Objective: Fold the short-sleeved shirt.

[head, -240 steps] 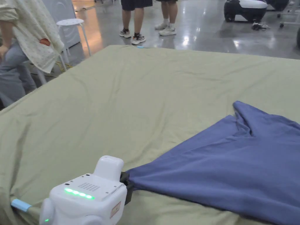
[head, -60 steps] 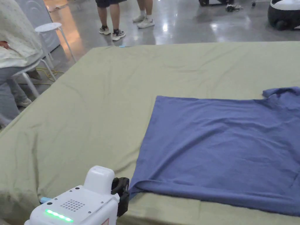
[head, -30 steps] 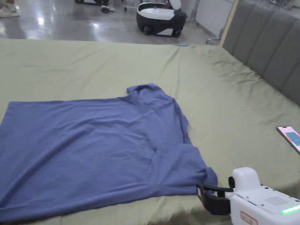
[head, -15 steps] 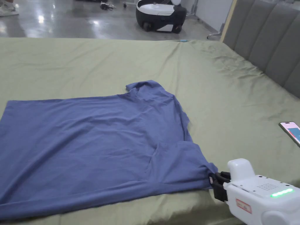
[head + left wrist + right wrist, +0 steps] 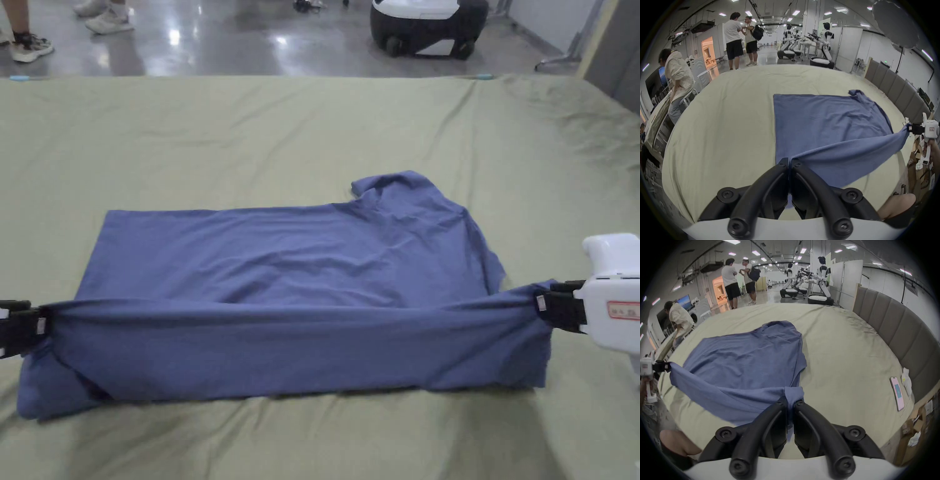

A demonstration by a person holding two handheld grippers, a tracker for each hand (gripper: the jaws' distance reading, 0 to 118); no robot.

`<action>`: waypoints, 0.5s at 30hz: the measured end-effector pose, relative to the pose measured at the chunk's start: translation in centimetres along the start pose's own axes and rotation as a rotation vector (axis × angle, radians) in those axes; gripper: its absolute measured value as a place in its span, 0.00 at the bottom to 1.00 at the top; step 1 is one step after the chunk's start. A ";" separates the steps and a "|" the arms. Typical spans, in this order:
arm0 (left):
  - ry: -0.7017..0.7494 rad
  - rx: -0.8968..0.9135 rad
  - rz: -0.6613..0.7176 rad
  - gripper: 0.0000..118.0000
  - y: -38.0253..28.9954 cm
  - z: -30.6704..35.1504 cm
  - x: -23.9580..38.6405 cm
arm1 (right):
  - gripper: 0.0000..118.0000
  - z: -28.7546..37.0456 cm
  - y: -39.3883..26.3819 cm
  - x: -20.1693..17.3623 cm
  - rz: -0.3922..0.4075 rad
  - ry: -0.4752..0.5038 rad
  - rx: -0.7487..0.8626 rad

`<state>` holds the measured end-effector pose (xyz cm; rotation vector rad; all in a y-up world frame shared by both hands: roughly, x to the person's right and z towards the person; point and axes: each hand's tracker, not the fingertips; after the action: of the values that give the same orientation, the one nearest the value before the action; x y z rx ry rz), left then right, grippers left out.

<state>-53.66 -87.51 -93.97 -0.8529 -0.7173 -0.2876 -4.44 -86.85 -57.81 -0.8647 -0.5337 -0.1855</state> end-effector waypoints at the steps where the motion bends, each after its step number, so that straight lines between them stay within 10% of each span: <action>1: 0.012 -0.008 -0.010 0.00 0.5 -1.3 0.0 | 0.07 -1.3 0.5 -0.3 0.023 -0.015 -0.011; 10: 0.037 -0.140 -0.008 0.01 1.3 -7.5 0.4 | 0.08 -10.1 1.2 -0.9 0.020 -0.070 -0.173; 13: 0.118 -0.011 0.106 0.45 1.0 -6.2 0.0 | 0.58 -9.1 0.9 -0.7 -0.060 -0.083 -0.085; 15: 0.150 0.077 0.105 0.54 0.8 -4.0 0.0 | 0.71 -7.1 0.6 -0.5 -0.040 -0.201 0.002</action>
<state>-51.39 -90.10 -96.21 -0.7838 -0.5393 -0.2259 -2.04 -91.93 -62.19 -0.8756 -0.7387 -0.1351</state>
